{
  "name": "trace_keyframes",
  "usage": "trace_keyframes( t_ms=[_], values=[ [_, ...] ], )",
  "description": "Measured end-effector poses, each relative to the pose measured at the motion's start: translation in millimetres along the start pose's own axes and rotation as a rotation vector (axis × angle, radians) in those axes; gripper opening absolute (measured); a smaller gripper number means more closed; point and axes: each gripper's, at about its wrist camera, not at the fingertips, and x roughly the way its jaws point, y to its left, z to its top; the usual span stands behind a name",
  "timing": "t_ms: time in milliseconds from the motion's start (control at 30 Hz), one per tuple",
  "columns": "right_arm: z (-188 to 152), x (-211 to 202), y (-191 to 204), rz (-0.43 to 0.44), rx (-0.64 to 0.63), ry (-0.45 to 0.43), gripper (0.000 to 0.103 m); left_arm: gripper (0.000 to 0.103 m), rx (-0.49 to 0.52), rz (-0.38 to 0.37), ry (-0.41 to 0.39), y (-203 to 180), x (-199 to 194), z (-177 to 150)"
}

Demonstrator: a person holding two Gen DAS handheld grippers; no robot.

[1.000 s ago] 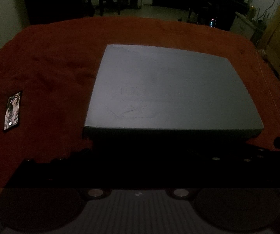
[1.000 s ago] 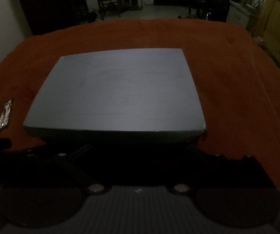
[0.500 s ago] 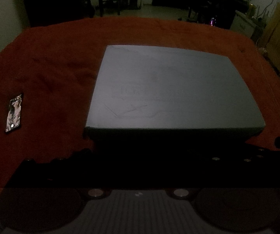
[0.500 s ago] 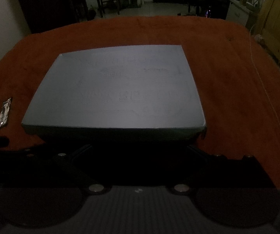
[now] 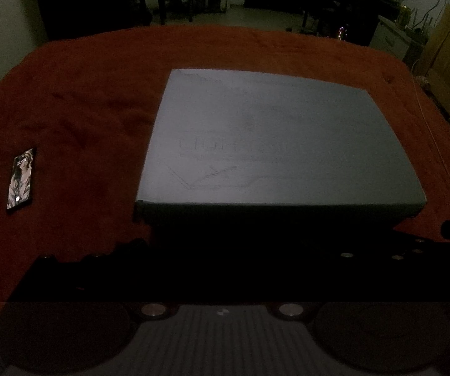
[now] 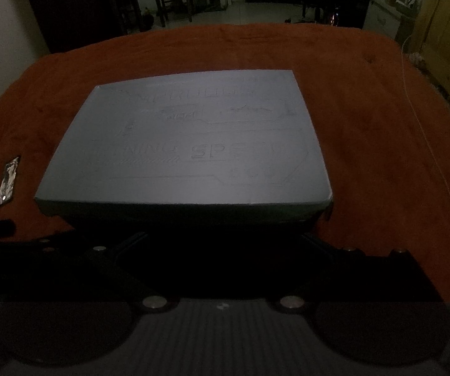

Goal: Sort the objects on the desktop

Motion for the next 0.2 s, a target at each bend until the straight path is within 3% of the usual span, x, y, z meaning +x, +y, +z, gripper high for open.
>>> trace_keyframes(
  t_ms=[200],
  values=[
    [-0.4, -1.1, 3.5, -0.003, 0.002, -0.002, 0.103, 0.102, 0.007, 0.008, -0.011, -0.7, -2.7, 0.6]
  ],
)
